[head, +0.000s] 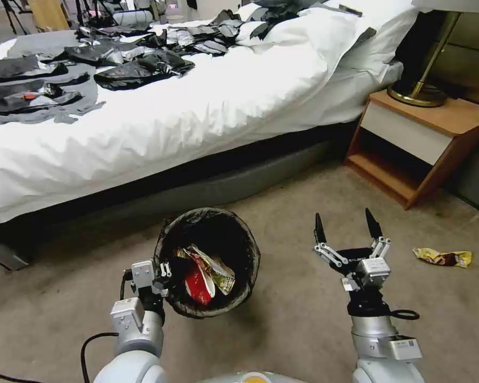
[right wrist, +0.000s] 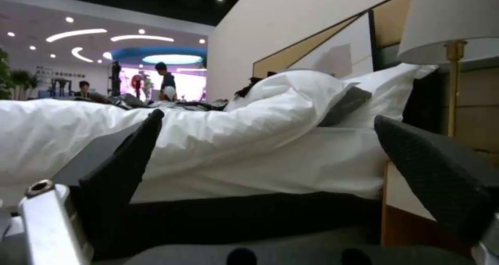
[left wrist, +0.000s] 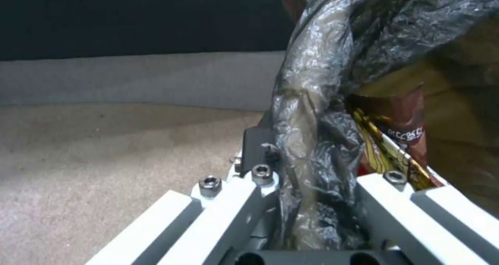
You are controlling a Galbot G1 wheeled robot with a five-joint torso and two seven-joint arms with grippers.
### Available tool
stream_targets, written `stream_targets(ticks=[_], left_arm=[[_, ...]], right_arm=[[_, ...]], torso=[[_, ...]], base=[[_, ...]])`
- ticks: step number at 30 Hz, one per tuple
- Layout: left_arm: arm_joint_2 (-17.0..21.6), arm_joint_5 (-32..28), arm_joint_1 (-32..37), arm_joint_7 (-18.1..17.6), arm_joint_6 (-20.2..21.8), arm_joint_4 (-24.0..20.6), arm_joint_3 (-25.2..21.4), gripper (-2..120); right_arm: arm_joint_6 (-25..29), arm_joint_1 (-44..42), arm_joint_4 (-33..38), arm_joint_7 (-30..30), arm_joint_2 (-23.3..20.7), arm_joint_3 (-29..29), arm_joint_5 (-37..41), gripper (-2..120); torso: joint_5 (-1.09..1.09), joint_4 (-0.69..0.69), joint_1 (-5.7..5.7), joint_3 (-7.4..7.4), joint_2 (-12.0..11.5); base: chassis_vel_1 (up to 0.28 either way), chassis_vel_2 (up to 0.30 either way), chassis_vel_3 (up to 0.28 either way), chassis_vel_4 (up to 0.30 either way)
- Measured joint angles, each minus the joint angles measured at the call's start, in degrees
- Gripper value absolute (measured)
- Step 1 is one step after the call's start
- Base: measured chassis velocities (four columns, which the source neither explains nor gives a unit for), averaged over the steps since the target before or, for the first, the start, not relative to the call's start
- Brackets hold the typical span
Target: Pick up the trash bin, then pick up the garbage from the floor and place it into the trash bin.
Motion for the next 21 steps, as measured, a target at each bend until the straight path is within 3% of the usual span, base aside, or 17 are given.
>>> stream_targets(ticks=[21], left_arm=[[-0.2, 1.2, 0.0, 0.0, 0.2, 0.1, 0.3, 0]], right_arm=[[0.2, 2.4, 0.0, -0.2, 0.8, -0.5, -0.5, 93]], torso=[[0.0, 0.0, 0.0, 0.0, 0.0]], base=[[0.0, 0.0, 0.0, 0.0]])
